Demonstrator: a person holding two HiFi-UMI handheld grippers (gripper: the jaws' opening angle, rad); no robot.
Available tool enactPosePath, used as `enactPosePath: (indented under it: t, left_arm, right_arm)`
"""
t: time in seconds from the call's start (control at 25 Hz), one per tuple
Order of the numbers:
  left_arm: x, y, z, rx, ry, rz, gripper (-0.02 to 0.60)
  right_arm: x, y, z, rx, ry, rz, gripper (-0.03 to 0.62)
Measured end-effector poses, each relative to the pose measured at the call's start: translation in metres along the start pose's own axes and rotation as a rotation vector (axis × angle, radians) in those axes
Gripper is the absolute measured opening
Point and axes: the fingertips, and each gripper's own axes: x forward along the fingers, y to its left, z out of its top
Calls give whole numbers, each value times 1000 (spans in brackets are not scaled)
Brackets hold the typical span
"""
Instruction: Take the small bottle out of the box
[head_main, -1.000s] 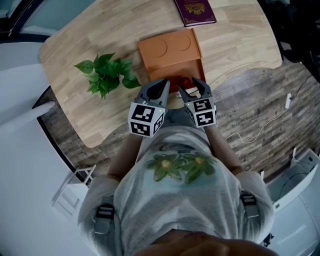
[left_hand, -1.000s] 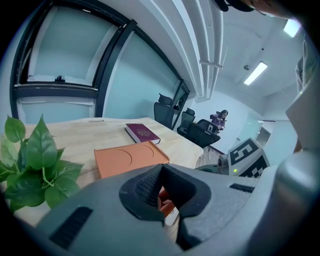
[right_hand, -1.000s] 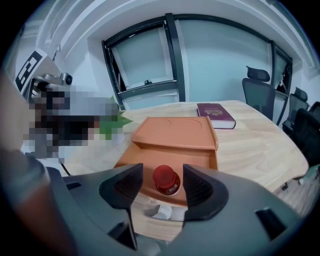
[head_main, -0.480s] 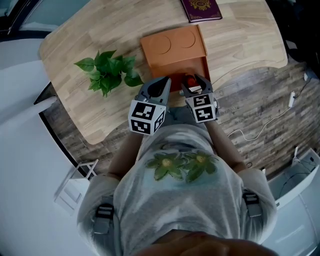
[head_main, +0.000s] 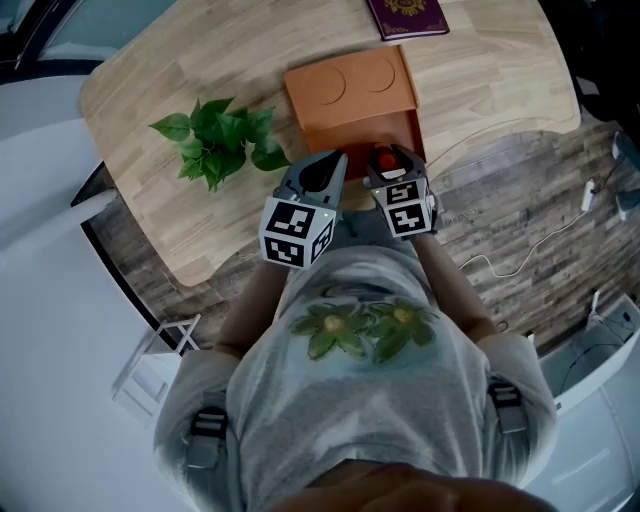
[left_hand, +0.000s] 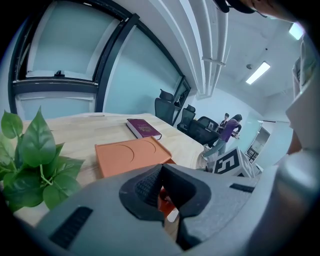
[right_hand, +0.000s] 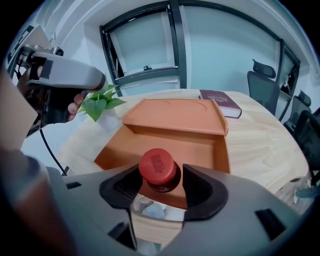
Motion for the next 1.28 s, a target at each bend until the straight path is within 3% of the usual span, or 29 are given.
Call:
enactPosePath:
  t: [0.32, 1.28]
  left_arm:
    - [-1, -1, -4, 16, 11, 5, 8]
    - [-10, -3, -4, 24, -11, 35, 8]
  right_arm:
    - [3, -4, -2, -25, 11, -35, 222]
    - [-4, -1, -1, -52, -18, -5, 216]
